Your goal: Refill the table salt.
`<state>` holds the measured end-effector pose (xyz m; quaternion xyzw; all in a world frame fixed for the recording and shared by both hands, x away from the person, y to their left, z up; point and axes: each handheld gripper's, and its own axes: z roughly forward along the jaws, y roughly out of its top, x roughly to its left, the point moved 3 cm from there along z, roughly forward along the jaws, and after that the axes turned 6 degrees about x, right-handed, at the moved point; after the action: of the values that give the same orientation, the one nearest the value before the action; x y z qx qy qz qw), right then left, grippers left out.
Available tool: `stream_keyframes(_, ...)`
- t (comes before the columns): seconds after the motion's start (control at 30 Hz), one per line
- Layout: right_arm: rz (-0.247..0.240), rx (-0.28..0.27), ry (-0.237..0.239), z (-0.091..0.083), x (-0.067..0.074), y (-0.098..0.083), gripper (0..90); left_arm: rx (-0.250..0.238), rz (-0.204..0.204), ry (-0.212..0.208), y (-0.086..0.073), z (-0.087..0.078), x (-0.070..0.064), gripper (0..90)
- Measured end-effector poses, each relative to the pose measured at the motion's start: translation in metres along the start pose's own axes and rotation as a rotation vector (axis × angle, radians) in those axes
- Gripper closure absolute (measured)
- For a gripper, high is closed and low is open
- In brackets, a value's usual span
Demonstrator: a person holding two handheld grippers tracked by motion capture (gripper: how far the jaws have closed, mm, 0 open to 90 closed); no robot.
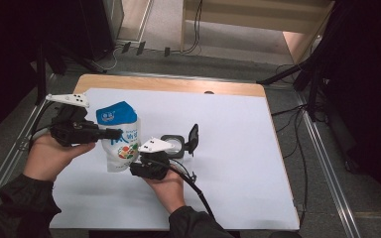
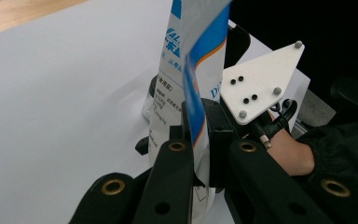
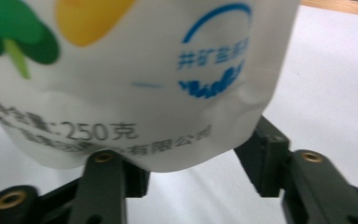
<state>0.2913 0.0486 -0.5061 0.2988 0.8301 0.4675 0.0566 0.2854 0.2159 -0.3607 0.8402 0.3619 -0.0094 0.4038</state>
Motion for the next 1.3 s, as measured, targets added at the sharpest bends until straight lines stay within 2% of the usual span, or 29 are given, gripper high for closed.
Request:
stream_keyframes(0.13,-0.023,-0.003,-0.012,-0.002,0.002,-0.003,50.0,0.016,0.003,0.010,0.000,0.003,0.000,90.0)
stream_keyframes(0.23,-0.076,0.011,-0.012,-0.001,0.007,-0.005,50.3,0.030,0.012,0.030,0.001,0.007,-0.002,90.0)
stream_keyframes(0.3,-0.094,0.021,-0.006,0.000,0.010,-0.007,49.9,0.034,0.007,0.026,0.001,0.010,-0.002,89.6)
stream_keyframes(0.37,-0.088,0.026,0.020,0.002,0.013,-0.009,48.2,0.031,0.003,0.025,0.002,0.013,-0.002,89.3)
stream_keyframes(0.5,-0.125,0.020,0.025,0.002,0.020,-0.012,43.7,0.019,-0.001,0.010,0.003,0.019,-0.002,89.0)
stream_keyframes(0.53,-0.131,0.017,0.027,0.002,0.022,-0.013,44.0,0.020,0.002,0.007,0.003,0.021,-0.002,89.0)
stream_keyframes(0.57,-0.146,0.015,0.038,0.002,0.024,-0.013,49.6,0.019,0.003,0.004,0.003,0.022,-0.002,89.1)
stream_keyframes(0.6,-0.163,0.015,0.039,0.001,0.026,-0.014,51.1,0.022,0.004,0.002,0.003,0.024,-0.001,89.4)
stream_keyframes(0.67,-0.150,0.029,0.058,0.001,0.027,-0.016,51.9,0.025,0.002,-0.006,0.003,0.026,-0.001,90.0)
stream_keyframes(0.8,-0.131,0.027,0.063,0.000,0.025,-0.020,49.6,0.033,0.004,-0.028,0.003,0.032,-0.001,90.0)
stream_keyframes(0.9,-0.124,0.027,0.029,-0.004,0.024,-0.025,38.3,0.048,0.021,-0.035,0.005,0.039,-0.002,90.0)
stream_keyframes(0.97,-0.129,0.026,0.018,-0.006,0.023,-0.027,38.9,0.055,0.027,-0.035,0.007,0.044,-0.004,90.0)
stream_keyframes(1.03,-0.148,0.025,0.020,-0.008,0.023,-0.029,45.8,0.058,0.035,-0.046,0.009,0.050,-0.005,90.0)
stream_keyframes(1.17,-0.115,0.025,0.027,-0.010,0.020,-0.034,48.0,0.061,0.035,-0.051,0.012,0.057,-0.005,90.0)
stream_keyframes(1.3,-0.084,0.021,0.050,-0.012,0.017,-0.038,45.6,0.069,0.041,-0.069,0.015,0.064,-0.006,90.0)
